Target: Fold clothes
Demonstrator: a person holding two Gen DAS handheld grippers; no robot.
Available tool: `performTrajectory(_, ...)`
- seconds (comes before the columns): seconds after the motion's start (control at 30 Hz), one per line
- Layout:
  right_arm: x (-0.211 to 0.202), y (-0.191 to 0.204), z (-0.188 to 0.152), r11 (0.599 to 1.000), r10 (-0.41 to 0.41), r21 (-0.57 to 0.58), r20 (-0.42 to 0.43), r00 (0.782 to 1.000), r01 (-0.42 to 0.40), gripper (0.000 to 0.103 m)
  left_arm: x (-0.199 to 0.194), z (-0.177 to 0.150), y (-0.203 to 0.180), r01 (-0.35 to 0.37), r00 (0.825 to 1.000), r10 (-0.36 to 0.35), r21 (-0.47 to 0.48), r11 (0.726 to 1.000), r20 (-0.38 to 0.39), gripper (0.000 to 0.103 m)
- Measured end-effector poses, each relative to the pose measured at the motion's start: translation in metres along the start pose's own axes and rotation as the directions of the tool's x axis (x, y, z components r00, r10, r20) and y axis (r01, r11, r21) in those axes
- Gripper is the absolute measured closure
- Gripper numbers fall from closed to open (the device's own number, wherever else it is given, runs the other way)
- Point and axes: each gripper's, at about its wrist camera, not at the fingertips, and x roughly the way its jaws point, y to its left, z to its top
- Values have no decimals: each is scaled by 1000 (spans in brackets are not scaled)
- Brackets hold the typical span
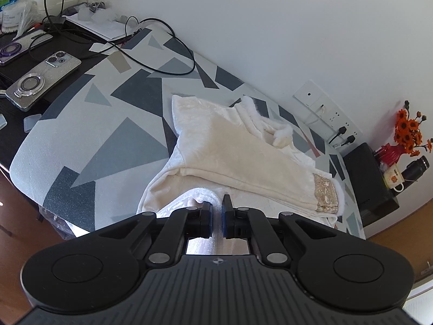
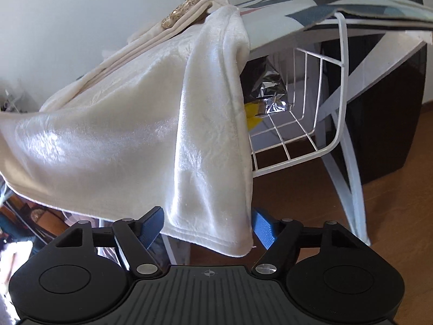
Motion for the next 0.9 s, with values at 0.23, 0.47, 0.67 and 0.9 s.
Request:
performTrajectory(0.23,-29,-10,-2,977,106,183,22,994,-108,96,-1,-2,-1,23,1000,-23,3,1000,3,97)
performTrajectory(0.47,-137,-1,24,948,207,224,109,972,-227,97,-16,-12,24,115,993,-112,-137,984,35,97)
performTrajectory(0.67,-212,16,100,934,283,144,256,924,-326,97,-32,-26,46,187,981,-171,-247,951,86,97)
performTrajectory(0.9,-212,44,137,939,319,78,168,933,-335,97,-46,-48,77,208,977,-175,-373,904,119,97)
